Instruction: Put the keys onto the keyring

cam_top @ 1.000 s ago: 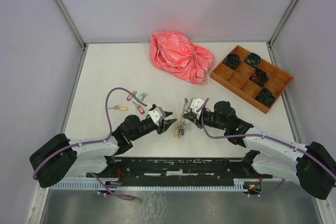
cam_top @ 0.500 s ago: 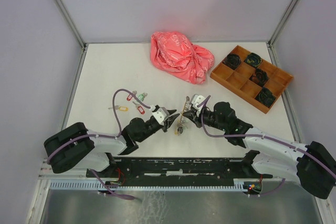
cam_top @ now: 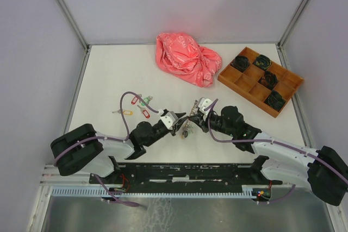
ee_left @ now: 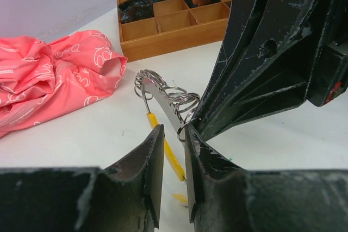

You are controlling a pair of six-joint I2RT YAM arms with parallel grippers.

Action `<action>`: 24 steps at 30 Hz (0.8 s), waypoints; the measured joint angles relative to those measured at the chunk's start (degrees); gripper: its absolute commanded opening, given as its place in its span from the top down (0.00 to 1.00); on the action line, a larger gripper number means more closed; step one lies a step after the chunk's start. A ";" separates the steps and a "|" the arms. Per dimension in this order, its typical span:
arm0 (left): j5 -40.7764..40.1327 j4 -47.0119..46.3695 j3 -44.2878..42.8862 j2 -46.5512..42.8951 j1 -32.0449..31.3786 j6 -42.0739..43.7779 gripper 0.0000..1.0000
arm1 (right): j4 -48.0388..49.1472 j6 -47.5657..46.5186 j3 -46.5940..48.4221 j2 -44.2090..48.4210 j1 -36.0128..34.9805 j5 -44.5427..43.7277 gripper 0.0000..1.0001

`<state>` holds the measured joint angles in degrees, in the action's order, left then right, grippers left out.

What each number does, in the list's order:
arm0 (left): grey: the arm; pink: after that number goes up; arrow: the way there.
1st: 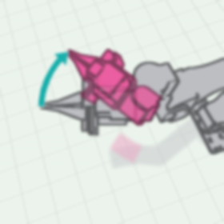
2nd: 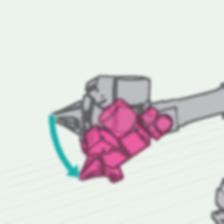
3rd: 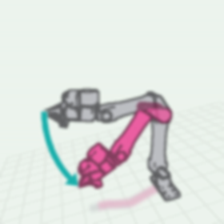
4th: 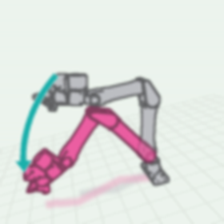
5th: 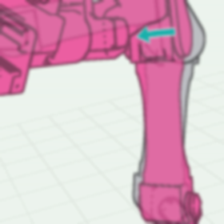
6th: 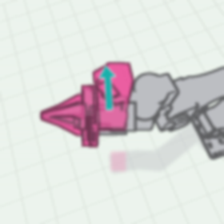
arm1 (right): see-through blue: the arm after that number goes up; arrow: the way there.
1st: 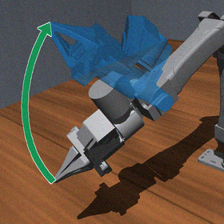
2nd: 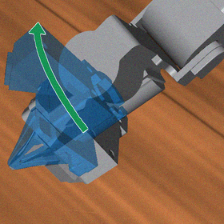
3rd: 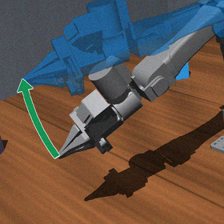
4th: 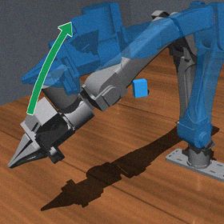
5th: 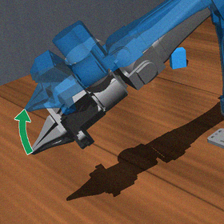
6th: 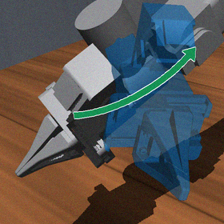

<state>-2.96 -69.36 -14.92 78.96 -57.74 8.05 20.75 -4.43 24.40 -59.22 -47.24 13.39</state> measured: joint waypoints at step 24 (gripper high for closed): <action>12.50 21.33 -3.13 -9.55 2.01 5.31 0.97 | -8.41 -10.21 2.43 0.76 -0.50 5.53 0.99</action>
<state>9.54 -48.03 -18.04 69.41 -55.72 13.37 12.34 -14.63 26.83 -58.46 -47.75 18.92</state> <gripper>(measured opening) 0.043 0.015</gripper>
